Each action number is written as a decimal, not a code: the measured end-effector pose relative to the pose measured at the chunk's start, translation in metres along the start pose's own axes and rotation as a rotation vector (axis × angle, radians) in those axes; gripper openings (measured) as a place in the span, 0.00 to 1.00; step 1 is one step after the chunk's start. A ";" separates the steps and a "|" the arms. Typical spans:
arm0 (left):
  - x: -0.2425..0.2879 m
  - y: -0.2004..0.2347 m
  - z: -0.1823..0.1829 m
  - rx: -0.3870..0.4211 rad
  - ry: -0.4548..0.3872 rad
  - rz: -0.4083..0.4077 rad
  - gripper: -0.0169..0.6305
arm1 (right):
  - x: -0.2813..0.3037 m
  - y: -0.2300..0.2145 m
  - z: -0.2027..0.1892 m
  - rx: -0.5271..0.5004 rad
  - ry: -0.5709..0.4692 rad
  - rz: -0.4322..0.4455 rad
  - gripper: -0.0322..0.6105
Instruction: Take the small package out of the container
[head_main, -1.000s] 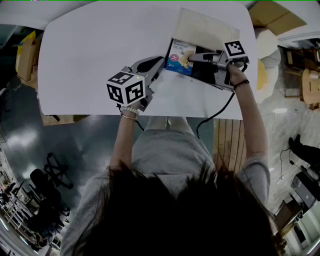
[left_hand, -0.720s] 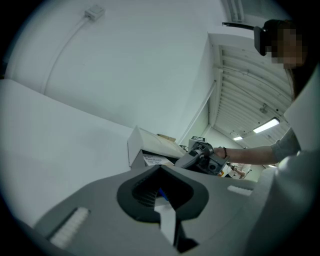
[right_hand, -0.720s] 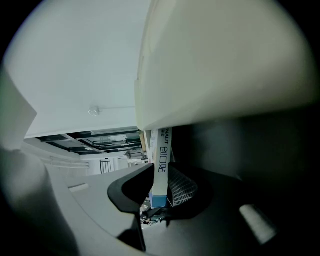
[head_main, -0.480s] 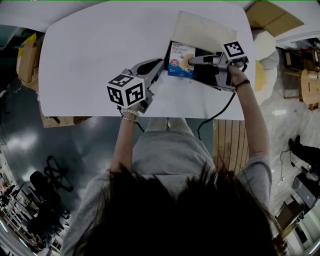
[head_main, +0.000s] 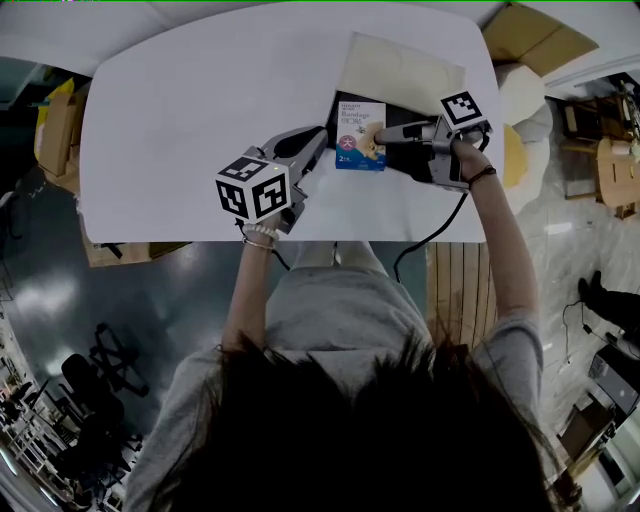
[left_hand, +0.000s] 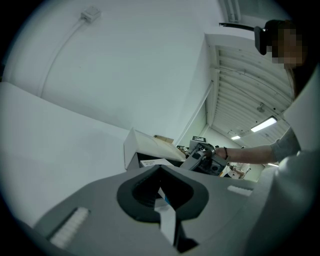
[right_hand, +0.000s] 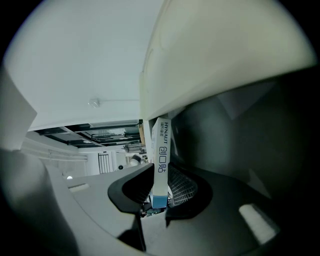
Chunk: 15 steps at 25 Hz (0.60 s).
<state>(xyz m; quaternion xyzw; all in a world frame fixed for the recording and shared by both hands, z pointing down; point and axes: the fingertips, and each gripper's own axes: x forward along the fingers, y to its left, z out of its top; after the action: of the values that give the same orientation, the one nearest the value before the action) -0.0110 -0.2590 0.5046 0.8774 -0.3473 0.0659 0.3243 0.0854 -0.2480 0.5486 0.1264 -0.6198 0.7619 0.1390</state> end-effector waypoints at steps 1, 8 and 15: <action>0.000 -0.001 0.001 0.002 -0.001 -0.003 0.01 | 0.000 0.000 -0.001 -0.005 0.001 -0.003 0.21; -0.002 -0.003 0.006 0.010 -0.015 -0.017 0.01 | -0.002 0.008 -0.004 -0.058 -0.044 -0.018 0.21; -0.004 -0.007 0.009 0.023 -0.015 -0.037 0.01 | -0.010 0.014 -0.009 -0.146 -0.128 -0.040 0.21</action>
<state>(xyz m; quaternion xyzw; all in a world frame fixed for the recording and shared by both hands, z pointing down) -0.0104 -0.2583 0.4925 0.8879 -0.3325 0.0575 0.3126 0.0892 -0.2427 0.5303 0.1767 -0.6787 0.7021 0.1233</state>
